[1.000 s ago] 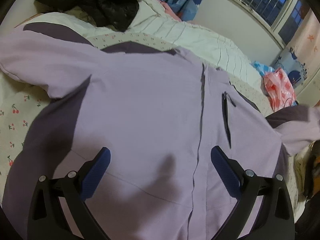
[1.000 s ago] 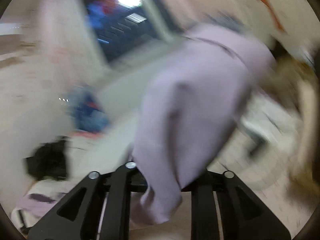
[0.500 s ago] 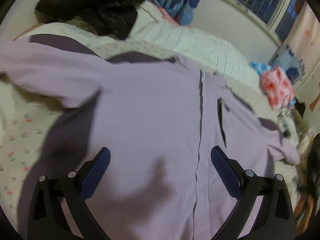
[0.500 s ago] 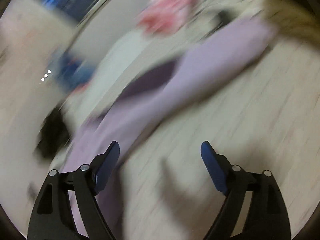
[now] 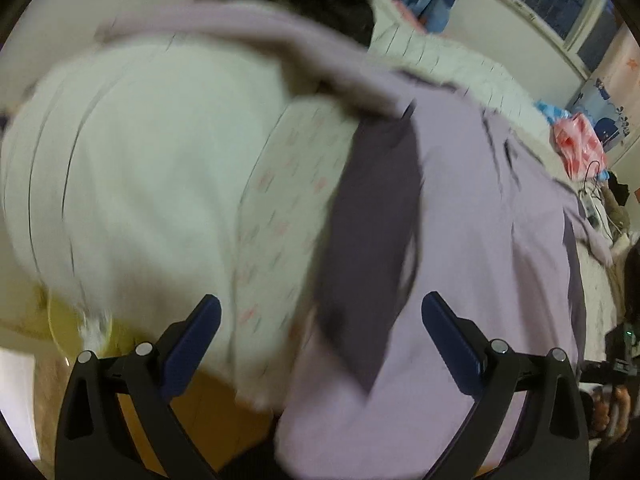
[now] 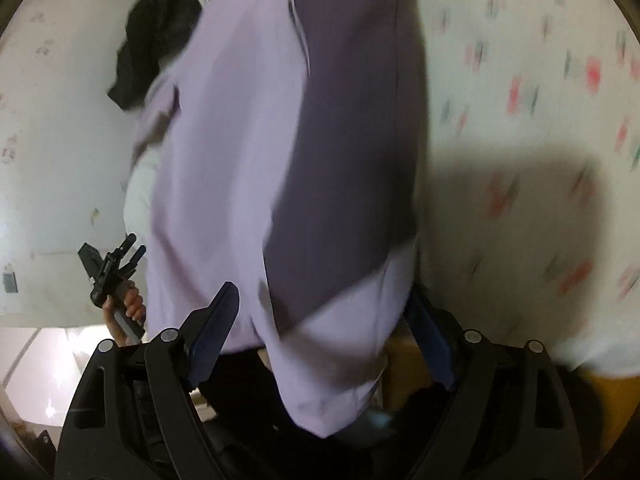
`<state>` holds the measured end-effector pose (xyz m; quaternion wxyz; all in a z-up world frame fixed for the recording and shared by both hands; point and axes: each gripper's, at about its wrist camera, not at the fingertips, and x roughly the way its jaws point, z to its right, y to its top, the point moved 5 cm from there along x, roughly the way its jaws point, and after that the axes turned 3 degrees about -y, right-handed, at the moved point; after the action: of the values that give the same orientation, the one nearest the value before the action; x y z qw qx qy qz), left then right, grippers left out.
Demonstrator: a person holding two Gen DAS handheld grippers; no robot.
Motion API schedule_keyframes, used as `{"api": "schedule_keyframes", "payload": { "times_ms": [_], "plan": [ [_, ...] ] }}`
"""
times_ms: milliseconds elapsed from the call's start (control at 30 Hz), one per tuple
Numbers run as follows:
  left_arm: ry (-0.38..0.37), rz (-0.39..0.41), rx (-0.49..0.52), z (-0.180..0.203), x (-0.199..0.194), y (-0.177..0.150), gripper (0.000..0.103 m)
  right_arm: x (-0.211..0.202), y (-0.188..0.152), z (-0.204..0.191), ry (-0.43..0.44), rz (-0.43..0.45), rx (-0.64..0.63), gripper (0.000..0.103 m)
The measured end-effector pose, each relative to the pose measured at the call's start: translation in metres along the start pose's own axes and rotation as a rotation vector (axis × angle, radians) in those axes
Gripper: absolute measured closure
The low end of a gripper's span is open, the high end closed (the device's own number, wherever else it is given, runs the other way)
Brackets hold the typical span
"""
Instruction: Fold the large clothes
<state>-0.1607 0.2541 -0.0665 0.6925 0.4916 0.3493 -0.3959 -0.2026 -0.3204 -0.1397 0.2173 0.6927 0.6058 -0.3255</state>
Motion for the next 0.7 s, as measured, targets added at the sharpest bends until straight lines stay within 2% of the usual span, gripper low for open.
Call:
{"api": "schedule_keyframes", "payload": {
  "times_ms": [100,167,200,233,267,300,333,433,533,600,700],
  "plan": [
    [-0.027,-0.122,-0.045,-0.013,0.025,-0.031,0.007,0.024,-0.026,0.002,0.004,-0.025,-0.001,0.023],
    [-0.061,-0.202,-0.072,-0.014,0.044,-0.046,0.007,0.027,-0.031,0.0,0.076,0.005,-0.007,0.032],
    [-0.102,-0.254,-0.093,-0.009,0.055,-0.056,0.007,0.024,-0.034,-0.002,0.066,0.039,-0.027,0.059],
    [-0.145,-0.284,-0.108,-0.003,0.061,-0.063,0.009,0.016,-0.036,-0.005,0.075,0.075,-0.041,0.075],
    [-0.204,-0.305,-0.114,0.009,0.066,-0.07,0.014,0.007,-0.037,-0.01,0.102,0.104,-0.057,0.078],
    [-0.209,-0.315,-0.091,0.021,0.066,-0.074,0.028,-0.005,-0.037,-0.015,0.12,0.133,-0.08,0.082],
    [-0.196,-0.307,-0.067,0.029,0.063,-0.075,0.045,-0.021,-0.038,-0.022,0.123,0.168,-0.113,0.082],
    [-0.205,-0.241,-0.047,0.048,0.041,-0.064,0.062,-0.065,-0.043,-0.035,0.117,0.195,-0.188,0.083],
    [-0.235,-0.169,-0.041,0.059,0.011,-0.046,0.075,-0.095,-0.035,-0.044,0.107,0.239,-0.206,0.083],
    [-0.269,-0.139,-0.047,0.062,-0.001,-0.04,0.079,-0.125,-0.034,-0.042,0.123,0.291,-0.214,0.084],
    [-0.338,-0.071,-0.067,0.068,-0.026,-0.026,0.082,-0.155,-0.052,-0.053,0.178,0.383,-0.232,0.086]
  ]
}}
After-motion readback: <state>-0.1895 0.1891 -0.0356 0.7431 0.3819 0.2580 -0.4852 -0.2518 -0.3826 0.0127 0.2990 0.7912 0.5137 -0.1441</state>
